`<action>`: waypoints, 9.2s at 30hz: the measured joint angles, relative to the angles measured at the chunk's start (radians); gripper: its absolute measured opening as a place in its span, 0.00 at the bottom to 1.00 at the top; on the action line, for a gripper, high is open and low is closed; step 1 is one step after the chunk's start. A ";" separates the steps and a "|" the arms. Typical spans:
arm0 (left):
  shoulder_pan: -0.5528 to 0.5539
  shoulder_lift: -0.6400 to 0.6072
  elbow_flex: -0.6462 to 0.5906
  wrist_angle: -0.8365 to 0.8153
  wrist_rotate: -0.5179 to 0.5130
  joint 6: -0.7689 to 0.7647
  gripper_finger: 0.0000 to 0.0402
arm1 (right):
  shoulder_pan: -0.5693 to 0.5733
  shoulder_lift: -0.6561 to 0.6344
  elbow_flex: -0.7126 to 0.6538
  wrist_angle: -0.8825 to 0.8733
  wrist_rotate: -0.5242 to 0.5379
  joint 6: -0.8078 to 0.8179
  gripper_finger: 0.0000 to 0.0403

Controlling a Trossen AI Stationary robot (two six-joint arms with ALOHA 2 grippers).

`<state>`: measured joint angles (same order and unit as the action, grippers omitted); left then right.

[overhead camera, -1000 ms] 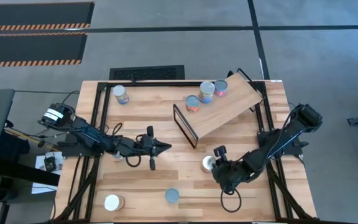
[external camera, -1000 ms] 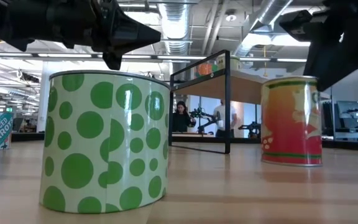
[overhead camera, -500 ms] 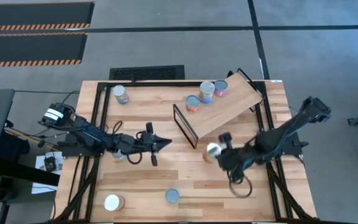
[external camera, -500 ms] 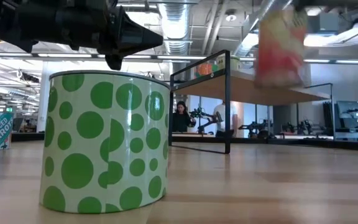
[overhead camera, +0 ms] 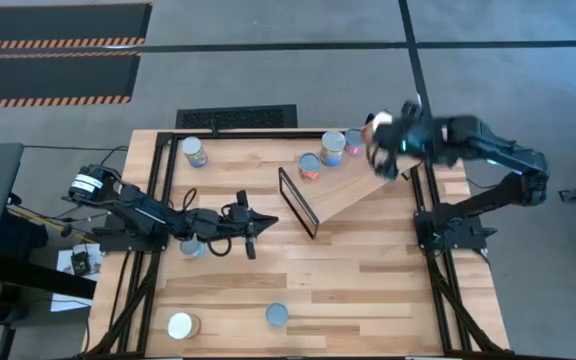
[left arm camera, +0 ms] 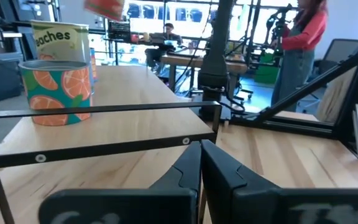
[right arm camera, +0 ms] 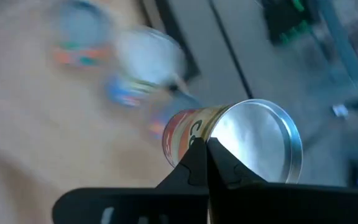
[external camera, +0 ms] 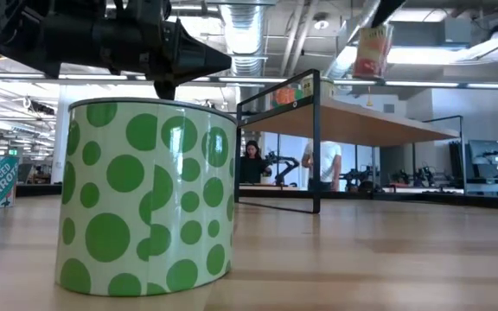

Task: Pick and place cans onto a shelf
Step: Put the canned corn on the shelf, then put the canned peas on the shelf

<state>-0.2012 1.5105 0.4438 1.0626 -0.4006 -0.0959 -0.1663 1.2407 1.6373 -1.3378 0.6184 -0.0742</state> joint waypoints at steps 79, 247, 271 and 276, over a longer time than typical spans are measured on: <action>0.005 0.001 0.001 -0.080 0.140 -0.036 0.00 | -0.402 -0.221 -0.418 0.574 -0.749 -0.210 0.04; -0.118 0.040 0.001 -0.056 0.121 -0.048 0.30 | 0.098 -0.239 -0.577 0.429 -0.243 0.139 0.06; -0.118 0.041 0.001 -0.062 0.099 -0.045 0.30 | -0.197 -0.122 -0.577 0.496 -0.412 0.156 0.08; -0.118 0.041 0.001 -0.065 0.099 -0.043 0.30 | -0.197 -0.122 -0.577 0.493 -0.411 0.156 0.11</action>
<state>-0.3187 1.5517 0.4446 0.9973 -0.3020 -0.1387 -0.3634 1.1191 1.0603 -0.8444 0.2073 0.0814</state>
